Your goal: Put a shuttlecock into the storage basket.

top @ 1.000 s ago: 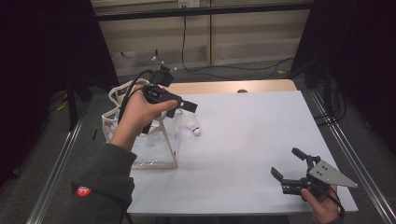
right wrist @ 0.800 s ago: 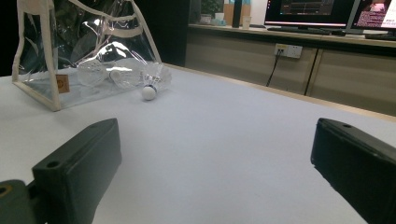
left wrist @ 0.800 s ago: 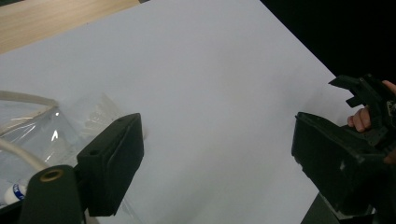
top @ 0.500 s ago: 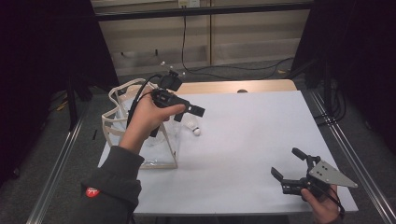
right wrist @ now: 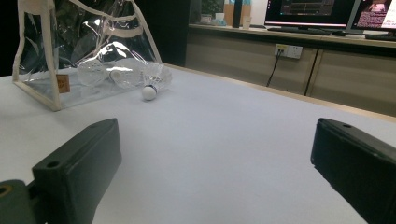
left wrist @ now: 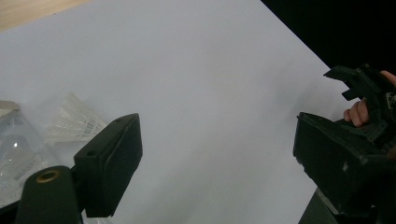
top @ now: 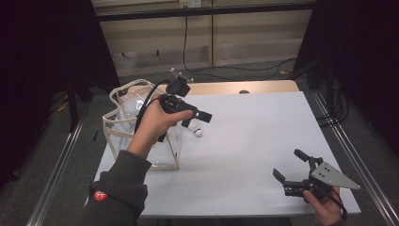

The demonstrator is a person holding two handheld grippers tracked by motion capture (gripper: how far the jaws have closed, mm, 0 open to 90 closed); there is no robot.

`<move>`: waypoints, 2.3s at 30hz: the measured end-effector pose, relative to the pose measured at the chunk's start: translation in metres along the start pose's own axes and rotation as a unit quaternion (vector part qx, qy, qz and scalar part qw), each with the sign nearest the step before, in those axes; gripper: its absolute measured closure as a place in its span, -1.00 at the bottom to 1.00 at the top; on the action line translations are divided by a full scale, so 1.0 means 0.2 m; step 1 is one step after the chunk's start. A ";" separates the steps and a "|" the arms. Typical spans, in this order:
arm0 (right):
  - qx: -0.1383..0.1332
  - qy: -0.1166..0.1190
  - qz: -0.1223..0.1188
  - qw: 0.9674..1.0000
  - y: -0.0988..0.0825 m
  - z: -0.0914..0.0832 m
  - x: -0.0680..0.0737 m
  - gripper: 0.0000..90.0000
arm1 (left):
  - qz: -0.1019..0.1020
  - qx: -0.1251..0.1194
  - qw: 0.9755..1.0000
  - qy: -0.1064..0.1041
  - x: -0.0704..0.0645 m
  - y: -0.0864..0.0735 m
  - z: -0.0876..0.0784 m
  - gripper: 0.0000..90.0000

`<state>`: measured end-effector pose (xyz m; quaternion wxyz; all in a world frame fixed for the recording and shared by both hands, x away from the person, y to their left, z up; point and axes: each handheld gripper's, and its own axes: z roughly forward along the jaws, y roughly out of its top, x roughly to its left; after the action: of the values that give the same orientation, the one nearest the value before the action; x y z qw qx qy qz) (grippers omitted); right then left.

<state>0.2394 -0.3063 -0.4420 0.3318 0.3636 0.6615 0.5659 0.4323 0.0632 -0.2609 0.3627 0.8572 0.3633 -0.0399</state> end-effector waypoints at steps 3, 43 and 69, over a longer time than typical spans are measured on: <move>0.000 0.000 -0.001 1.000 0.00 0.00 0.00 -0.96 | 0.001 0.003 1.000 -0.003 0.00 -0.01 0.02 -0.65; 0.001 0.001 -0.002 1.000 0.00 0.00 0.00 -0.96 | -0.004 0.025 1.000 0.006 -0.04 -0.09 0.31 -0.71; 0.000 0.002 -0.001 1.000 0.00 0.00 0.00 -0.96 | -0.013 0.026 0.998 0.052 -0.03 -0.14 0.47 -0.87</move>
<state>0.2387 -0.3056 -0.4414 0.3310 0.3620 0.6623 0.5663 0.4276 0.0117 -0.3454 0.3206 0.8623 0.3918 -0.0099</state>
